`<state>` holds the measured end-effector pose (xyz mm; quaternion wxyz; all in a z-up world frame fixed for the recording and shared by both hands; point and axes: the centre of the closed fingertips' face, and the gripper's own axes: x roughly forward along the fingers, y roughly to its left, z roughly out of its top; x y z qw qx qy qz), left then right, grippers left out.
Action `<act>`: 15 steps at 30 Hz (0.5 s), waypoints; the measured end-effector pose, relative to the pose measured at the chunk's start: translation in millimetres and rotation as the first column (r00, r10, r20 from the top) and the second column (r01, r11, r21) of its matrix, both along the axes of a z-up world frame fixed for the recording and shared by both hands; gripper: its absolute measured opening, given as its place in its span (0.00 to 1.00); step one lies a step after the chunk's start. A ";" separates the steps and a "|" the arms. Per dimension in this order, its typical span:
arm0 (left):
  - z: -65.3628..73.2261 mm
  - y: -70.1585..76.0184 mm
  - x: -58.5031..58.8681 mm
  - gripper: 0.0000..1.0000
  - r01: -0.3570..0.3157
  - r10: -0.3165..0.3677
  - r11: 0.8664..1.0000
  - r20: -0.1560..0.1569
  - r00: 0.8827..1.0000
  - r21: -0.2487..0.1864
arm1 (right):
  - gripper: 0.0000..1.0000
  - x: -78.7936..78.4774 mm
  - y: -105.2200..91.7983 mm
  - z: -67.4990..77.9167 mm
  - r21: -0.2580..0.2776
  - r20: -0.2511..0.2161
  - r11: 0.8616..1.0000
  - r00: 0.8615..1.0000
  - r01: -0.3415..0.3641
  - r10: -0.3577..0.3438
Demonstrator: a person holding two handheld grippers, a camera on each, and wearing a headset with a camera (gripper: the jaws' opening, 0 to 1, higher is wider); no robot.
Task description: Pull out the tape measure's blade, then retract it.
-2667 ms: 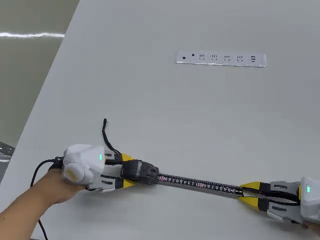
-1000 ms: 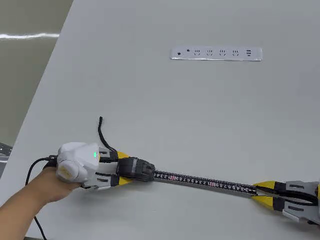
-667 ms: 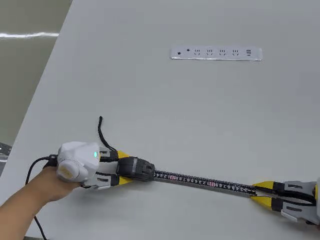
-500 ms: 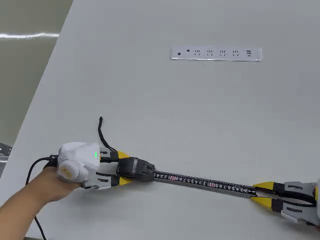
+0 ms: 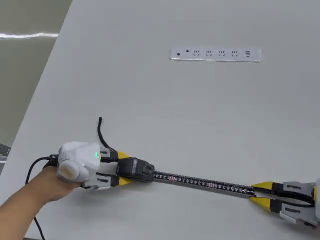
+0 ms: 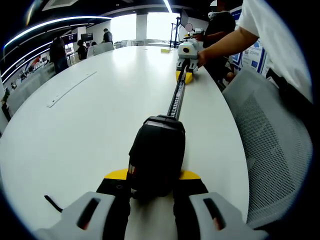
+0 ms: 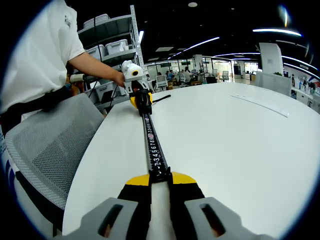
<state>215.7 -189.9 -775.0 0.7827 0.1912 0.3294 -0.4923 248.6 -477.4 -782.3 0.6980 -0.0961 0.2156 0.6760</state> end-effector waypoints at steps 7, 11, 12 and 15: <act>-0.3 0.0 0.2 0.30 -0.001 0.001 1.000 0.005 1.000 0.004 | 0.13 0.6 0.1 -0.3 -0.006 0.005 1.000 1.000 0.003 -0.003; -3.3 -1.1 0.8 0.30 -0.005 0.005 1.000 0.003 1.000 0.021 | 0.13 0.8 0.4 0.2 -0.006 0.001 1.000 1.000 0.008 -0.008; -4.4 -0.7 0.9 0.31 -0.021 0.021 1.000 -0.011 1.000 0.018 | 0.13 2.2 1.4 0.7 -0.005 -0.003 1.000 1.000 0.019 -0.019; -6.1 -1.7 -0.2 0.33 -0.009 0.009 0.999 -0.006 1.000 0.034 | 0.15 1.2 3.5 1.8 0.000 -0.010 1.000 1.000 0.019 -0.019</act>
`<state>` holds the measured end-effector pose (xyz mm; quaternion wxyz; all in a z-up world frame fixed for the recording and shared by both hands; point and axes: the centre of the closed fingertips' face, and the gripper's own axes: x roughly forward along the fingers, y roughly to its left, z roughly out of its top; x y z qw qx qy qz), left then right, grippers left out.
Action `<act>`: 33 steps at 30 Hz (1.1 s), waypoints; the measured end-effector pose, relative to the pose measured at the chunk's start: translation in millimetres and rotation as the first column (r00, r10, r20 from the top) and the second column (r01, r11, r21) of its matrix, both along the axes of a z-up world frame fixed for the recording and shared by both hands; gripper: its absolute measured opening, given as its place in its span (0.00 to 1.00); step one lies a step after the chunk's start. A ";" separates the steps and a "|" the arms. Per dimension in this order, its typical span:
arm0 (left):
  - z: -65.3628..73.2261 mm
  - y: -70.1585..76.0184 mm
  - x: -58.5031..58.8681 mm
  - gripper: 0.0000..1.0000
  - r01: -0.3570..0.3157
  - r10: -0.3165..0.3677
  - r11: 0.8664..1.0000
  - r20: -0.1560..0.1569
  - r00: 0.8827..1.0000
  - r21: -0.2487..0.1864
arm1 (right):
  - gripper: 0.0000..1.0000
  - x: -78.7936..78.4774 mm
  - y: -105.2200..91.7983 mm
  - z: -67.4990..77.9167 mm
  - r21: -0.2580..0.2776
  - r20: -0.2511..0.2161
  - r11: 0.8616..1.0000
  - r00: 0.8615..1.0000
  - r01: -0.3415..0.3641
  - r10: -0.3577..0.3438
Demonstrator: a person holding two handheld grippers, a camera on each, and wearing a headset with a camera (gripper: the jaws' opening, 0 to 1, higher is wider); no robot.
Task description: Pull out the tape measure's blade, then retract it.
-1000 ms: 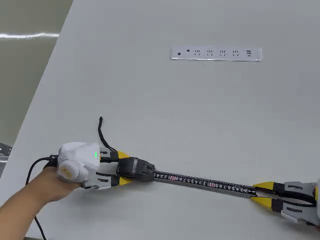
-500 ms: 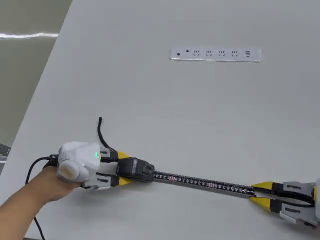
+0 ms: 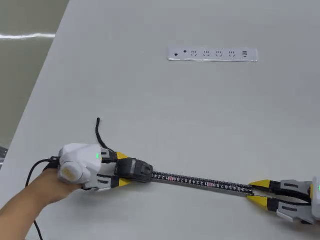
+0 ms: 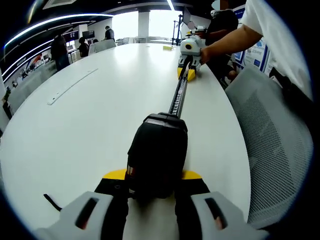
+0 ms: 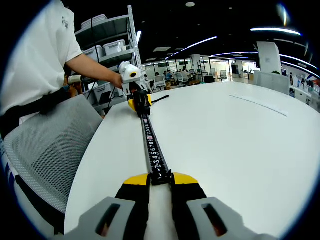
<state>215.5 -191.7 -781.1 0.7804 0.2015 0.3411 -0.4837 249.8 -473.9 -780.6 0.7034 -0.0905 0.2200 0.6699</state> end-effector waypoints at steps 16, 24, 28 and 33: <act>3.3 -1.6 0.3 0.50 -0.025 0.025 0.999 -0.005 1.000 -0.020 | 0.29 -0.7 -0.2 4.6 0.001 0.005 0.999 0.999 0.032 -0.032; 5.2 -0.2 1.3 0.53 -0.047 0.047 0.998 -0.004 0.999 -0.028 | 0.32 0.4 0.7 6.4 0.007 -0.003 0.999 0.999 0.051 -0.051; 6.8 -1.3 1.8 0.53 -0.054 0.054 0.998 0.001 0.999 -0.032 | 0.32 0.7 -0.3 6.7 0.009 -0.004 0.998 0.998 0.065 -0.065; 9.9 1.2 6.3 0.52 -0.089 0.090 0.995 0.015 0.996 -0.042 | 0.31 -1.1 -0.1 10.0 0.021 -0.022 0.994 0.994 0.104 -0.103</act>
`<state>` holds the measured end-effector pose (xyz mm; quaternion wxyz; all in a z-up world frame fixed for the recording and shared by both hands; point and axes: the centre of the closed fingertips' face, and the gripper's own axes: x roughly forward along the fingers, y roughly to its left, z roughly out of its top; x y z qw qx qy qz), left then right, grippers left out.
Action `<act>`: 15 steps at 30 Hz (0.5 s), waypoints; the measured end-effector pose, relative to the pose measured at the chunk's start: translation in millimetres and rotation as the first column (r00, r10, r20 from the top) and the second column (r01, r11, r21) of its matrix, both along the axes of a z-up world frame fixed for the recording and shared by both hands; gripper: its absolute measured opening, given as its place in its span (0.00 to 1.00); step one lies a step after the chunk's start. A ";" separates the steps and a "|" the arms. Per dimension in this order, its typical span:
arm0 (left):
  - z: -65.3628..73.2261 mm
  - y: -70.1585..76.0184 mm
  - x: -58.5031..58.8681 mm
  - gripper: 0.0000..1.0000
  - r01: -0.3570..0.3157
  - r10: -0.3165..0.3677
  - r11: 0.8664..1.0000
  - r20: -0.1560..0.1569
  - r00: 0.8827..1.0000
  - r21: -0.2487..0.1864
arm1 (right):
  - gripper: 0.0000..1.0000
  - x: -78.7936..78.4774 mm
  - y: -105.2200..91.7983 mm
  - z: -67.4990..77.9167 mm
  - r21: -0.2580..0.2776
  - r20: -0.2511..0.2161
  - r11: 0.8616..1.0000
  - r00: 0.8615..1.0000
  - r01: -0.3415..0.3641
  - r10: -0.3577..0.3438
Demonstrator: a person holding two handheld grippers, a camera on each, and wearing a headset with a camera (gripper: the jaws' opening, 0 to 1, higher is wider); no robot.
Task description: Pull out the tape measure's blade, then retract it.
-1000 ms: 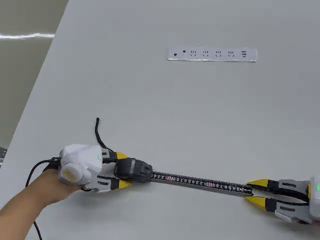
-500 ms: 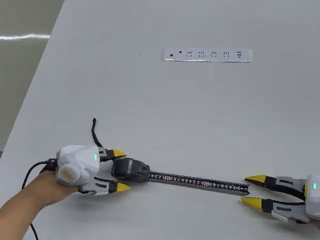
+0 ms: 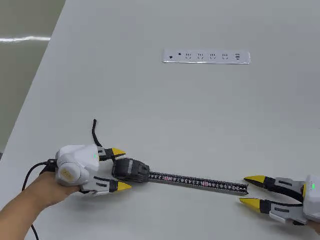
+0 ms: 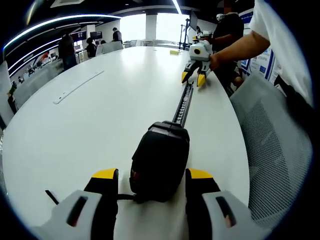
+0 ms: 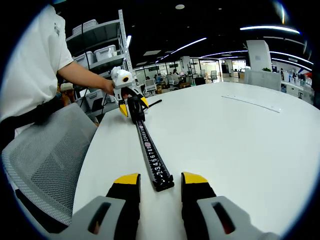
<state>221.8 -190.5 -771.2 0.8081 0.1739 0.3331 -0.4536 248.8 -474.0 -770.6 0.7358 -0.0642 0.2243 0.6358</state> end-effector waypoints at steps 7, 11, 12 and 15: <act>7.9 4.3 0.7 0.53 -0.075 0.076 0.996 0.019 0.997 -0.047 | 0.35 2.3 0.7 10.4 0.025 -0.022 0.997 0.997 0.075 -0.074; 9.9 4.7 -1.5 0.53 -0.111 0.113 0.992 0.027 0.993 -0.060 | 0.38 2.3 0.7 13.8 0.026 -0.031 0.994 0.994 0.108 -0.108; 10.4 5.0 -2.1 0.53 -0.118 0.120 0.991 0.026 0.992 -0.064 | 0.37 2.0 0.8 13.6 0.023 -0.032 0.994 0.993 0.111 -0.110; 13.5 6.3 -4.1 0.54 -0.139 0.142 0.987 0.030 0.989 -0.075 | 0.38 0.5 1.1 13.3 0.013 -0.038 0.992 0.991 0.129 -0.129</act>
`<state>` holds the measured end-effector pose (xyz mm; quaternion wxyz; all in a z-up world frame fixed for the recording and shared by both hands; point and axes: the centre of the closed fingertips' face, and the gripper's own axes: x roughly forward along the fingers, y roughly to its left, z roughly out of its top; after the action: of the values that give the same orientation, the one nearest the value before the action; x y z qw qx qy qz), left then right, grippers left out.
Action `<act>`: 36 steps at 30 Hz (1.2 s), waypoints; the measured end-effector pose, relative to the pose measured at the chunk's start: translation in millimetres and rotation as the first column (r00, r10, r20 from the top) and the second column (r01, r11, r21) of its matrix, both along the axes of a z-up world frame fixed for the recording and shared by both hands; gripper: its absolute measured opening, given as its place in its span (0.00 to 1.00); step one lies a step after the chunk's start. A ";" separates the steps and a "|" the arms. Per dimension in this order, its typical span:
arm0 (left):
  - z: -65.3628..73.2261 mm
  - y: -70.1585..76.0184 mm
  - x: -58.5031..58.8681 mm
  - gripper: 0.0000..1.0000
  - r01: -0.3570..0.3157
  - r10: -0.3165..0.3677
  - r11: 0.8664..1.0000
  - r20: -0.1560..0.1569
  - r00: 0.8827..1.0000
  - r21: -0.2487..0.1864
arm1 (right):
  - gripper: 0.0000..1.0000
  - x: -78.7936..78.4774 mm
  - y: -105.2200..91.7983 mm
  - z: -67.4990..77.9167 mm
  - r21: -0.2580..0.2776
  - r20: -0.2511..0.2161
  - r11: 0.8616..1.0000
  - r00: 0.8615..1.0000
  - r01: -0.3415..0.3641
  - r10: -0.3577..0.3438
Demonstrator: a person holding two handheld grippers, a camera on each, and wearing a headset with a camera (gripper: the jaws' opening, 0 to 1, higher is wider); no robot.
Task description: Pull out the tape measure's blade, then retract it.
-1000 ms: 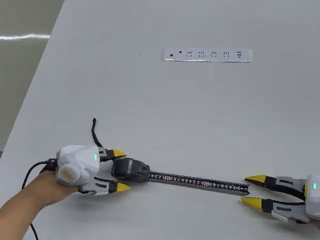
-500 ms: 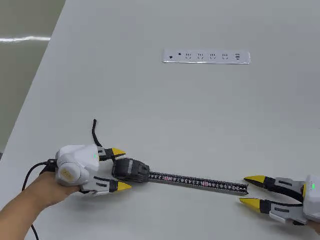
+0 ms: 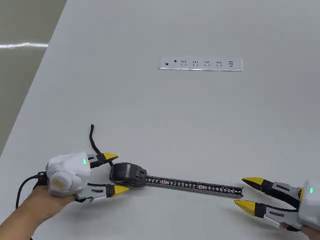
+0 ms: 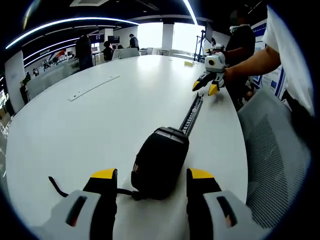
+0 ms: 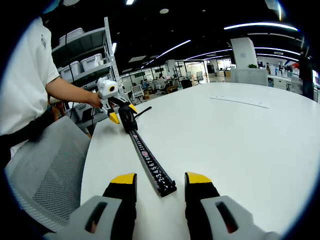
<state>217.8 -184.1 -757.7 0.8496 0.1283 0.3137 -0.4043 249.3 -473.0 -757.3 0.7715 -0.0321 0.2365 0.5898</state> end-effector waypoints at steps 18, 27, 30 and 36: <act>12.6 14.3 -8.6 0.55 -0.169 0.171 0.982 0.018 0.985 -0.079 | 0.40 -0.3 1.2 13.0 -0.038 0.030 0.993 0.994 0.111 -0.110; 16.4 21.4 -18.8 0.57 -0.235 0.237 0.966 0.009 0.971 -0.104 | 0.41 -2.1 -4.1 22.1 -0.037 0.045 0.983 0.983 0.180 -0.178; 17.5 22.9 -22.6 0.60 -0.247 0.249 0.963 0.008 0.969 -0.108 | 0.42 -6.0 -3.5 26.6 -0.034 0.044 0.982 0.981 0.188 -0.187; 22.4 28.6 -30.9 0.63 -0.274 0.278 0.955 0.017 0.961 -0.112 | 0.43 -10.3 -9.9 29.4 -0.040 0.050 0.976 0.976 0.215 -0.213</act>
<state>186.9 -155.5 -735.3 0.9083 0.0435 0.2924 -0.2960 239.0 -482.8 -727.9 0.8348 -0.0371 0.2343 0.4968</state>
